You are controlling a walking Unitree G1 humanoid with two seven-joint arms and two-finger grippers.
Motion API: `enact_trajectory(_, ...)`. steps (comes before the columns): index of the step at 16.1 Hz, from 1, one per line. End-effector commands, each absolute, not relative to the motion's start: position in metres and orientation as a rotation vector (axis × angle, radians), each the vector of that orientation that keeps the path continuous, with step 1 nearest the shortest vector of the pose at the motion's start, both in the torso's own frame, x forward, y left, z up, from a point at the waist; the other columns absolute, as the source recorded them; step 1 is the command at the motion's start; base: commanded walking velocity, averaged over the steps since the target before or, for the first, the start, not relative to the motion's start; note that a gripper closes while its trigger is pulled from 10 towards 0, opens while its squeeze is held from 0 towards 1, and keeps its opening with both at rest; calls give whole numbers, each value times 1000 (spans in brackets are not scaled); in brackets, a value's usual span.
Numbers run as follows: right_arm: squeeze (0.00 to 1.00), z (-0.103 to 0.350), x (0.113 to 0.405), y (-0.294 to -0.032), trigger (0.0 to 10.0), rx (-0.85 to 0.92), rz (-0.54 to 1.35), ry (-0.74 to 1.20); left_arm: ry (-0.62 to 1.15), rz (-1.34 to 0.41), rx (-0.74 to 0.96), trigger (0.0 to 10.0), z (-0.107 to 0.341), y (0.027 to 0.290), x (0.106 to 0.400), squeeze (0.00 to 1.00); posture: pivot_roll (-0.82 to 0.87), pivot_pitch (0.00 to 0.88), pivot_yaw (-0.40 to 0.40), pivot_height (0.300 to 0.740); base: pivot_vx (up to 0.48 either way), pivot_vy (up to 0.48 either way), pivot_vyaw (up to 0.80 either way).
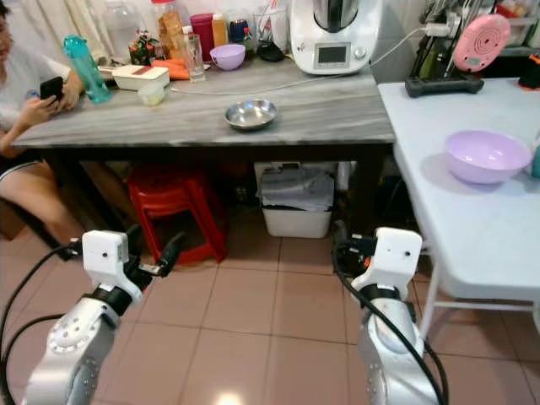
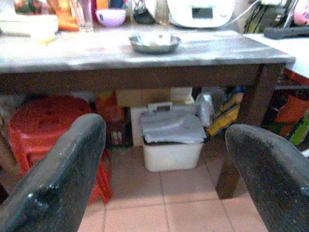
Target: Setting the table
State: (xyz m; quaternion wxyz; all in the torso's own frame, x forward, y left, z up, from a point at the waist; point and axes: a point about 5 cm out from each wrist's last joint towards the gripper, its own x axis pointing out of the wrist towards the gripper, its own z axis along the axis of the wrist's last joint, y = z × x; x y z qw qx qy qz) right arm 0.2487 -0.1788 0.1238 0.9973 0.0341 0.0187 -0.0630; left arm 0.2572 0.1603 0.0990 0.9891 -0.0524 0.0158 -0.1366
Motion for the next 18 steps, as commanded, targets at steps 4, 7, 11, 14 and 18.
enact_trajectory(4, 0, 127, 251, -181, 10000, 76, -148, 25, 22, -274, -94, 10000, 103, 162, 259, 0, -45, 0, 110, 740, 0, -480, 0)
enact_trajectory(7, 0, 127, 251, -182, 10000, 78, -153, 25, 22, -278, -95, 10000, 103, 161, 258, 0, -45, 0, 112, 740, 0, -480, 0)
enact_trajectory(11, 0, 127, 252, -182, 10000, 80, -160, 26, 22, -282, -95, 10000, 104, 160, 258, 0, -44, 0, 112, 740, 0, -480, 0)
enact_trajectory(14, 0, 127, 253, -181, 10000, 82, -158, 26, 23, -282, -97, 10000, 103, 159, 258, 0, -43, 0, 110, 740, 0, -480, 0)
enact_trajectory(18, 0, 130, 254, -181, 10000, 73, -154, 10, 20, -279, -101, 10000, 104, 159, 259, 0, -46, 0, 110, 740, 0, -326, 0)
